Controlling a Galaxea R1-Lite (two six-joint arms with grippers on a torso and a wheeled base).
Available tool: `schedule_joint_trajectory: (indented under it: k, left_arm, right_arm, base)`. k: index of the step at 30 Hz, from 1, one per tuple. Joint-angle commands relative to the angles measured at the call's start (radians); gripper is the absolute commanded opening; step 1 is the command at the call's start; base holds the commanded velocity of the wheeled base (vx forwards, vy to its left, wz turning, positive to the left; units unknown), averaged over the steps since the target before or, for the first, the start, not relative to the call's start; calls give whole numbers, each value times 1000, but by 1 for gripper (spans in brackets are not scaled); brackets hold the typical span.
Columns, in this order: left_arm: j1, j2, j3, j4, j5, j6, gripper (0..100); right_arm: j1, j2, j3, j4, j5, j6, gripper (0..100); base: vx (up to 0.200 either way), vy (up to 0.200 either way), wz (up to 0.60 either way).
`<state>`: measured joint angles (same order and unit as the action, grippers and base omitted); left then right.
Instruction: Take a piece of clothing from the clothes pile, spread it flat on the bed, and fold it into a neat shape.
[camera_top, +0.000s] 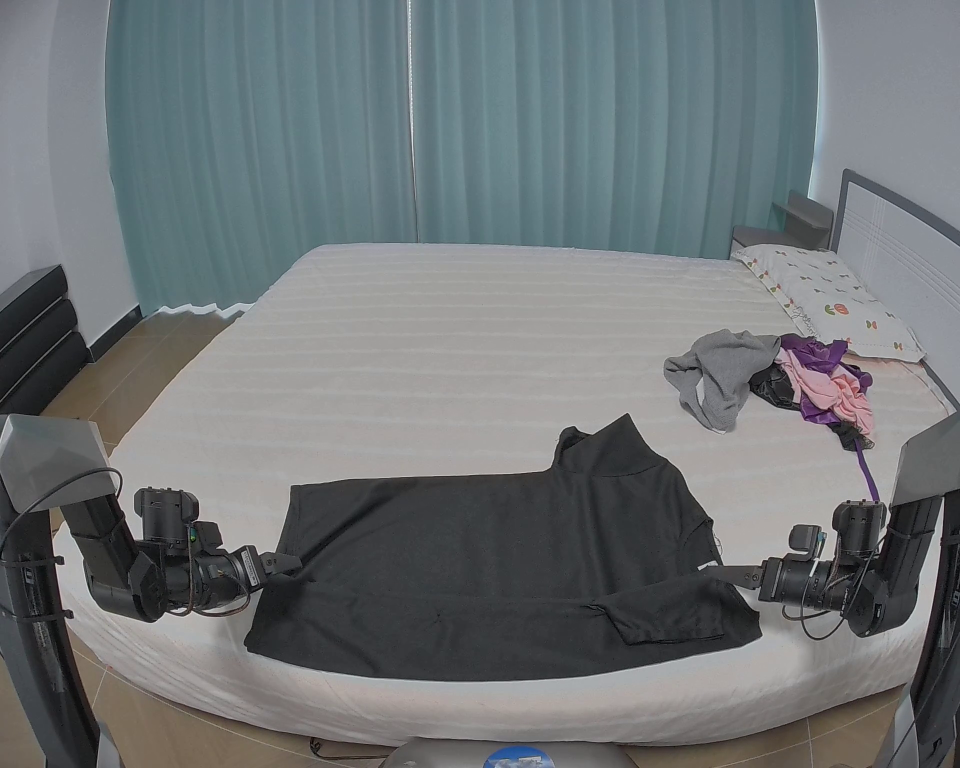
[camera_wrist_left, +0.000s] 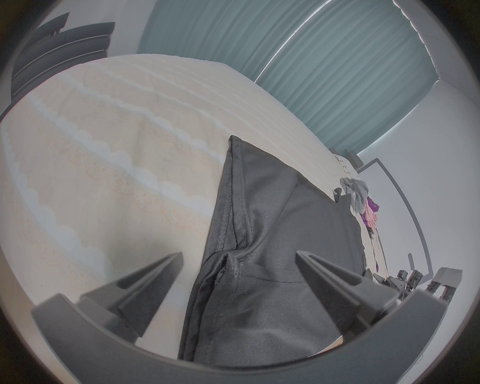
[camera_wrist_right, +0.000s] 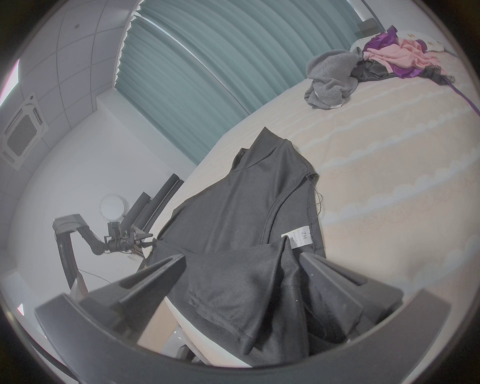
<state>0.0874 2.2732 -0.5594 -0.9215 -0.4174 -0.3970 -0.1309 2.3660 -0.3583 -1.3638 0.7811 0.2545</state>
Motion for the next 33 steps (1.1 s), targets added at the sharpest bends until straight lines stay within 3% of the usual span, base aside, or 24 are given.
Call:
schedule_joint_trajectory:
  k: [1, 7, 10, 16, 23, 33]
  left_arm:
    - [3, -4, -1, 0, 0, -9, 100]
    - [38, -80, 7, 0, -9, -51, 100]
    - [46, -86, 9, 0, -9, -66, 100]
    - [49, -96, -1, -2, -4, -134, 100]
    - [52, -96, 6, -2, -3, -132, 100]
    - [51, -87, -39, 0, -1, -151, 100]
  right_arm:
    - [4, -4, 4, -14, 3, 17, 100]
    - [11, 15, 75, -199, 1, 186, 100]
    - [13, 13, 93, -204, 1, 207, 100]
    - [19, 18, 98, -204, -5, 212, 100]
    - [23, 18, 108, -204, -5, 209, 100]
    - [23, 22, 107, -204, -5, 210, 100]
  base:
    - [0, 0, 0]
    - [0, 0, 0]
    - [0, 0, 0]
    - [0, 0, 0]
    - [171, 0, 0]
    - [0, 0, 0]
